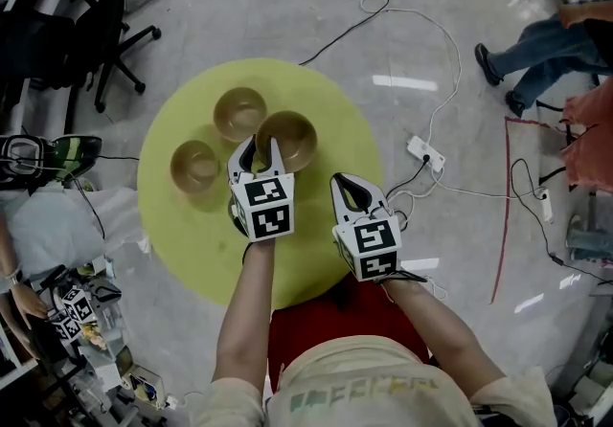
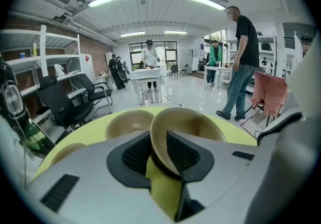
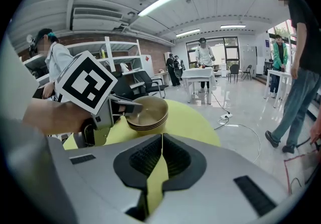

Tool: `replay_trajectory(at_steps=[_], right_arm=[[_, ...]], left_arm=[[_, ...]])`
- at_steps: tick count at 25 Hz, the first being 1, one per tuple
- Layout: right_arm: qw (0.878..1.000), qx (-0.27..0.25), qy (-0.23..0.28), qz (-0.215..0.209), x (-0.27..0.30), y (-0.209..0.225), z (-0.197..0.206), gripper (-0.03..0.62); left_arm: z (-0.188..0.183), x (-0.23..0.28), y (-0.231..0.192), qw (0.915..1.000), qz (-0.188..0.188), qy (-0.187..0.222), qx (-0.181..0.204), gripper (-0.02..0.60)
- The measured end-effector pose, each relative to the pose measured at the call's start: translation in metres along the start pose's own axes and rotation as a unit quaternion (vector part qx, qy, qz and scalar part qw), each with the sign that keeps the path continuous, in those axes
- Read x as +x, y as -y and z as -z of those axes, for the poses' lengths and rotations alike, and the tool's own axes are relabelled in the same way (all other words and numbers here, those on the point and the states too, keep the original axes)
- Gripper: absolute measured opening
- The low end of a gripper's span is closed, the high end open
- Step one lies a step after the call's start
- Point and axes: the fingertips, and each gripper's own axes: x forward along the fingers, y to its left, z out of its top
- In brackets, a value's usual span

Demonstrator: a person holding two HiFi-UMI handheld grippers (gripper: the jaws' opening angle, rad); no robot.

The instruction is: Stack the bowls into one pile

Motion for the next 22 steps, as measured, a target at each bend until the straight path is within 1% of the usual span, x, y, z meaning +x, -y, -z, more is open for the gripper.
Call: replay_trajectory(at_steps=[5, 9, 14, 22], right_arm=[[1.000, -0.004, 0.002, -0.004, -0.001, 0.001, 0.002, 0.037], [1.000, -0.002, 0.005, -0.006, -0.003, -0.001, 0.001, 0.037], [1.000, 0.000, 0.007, -0.003, -0.008, 0.004, -0.001, 0.037], [1.000, -0.007, 0.015, -0.013, -0.015, 0.002, -0.001, 0.037]], left_arm=[[0.002, 0.000, 0.002, 0.9995, -0.010, -0.007, 0.029, 0.104], [0.002, -0.003, -0.001, 0.9988, -0.019, -0.012, 0.043, 0.121], [0.000, -0.007, 0.001, 0.9986, -0.025, -0.008, 0.046, 0.126], [-0.011, -0.020, 0.004, 0.9986, -0.031, 0.014, 0.042, 0.126]])
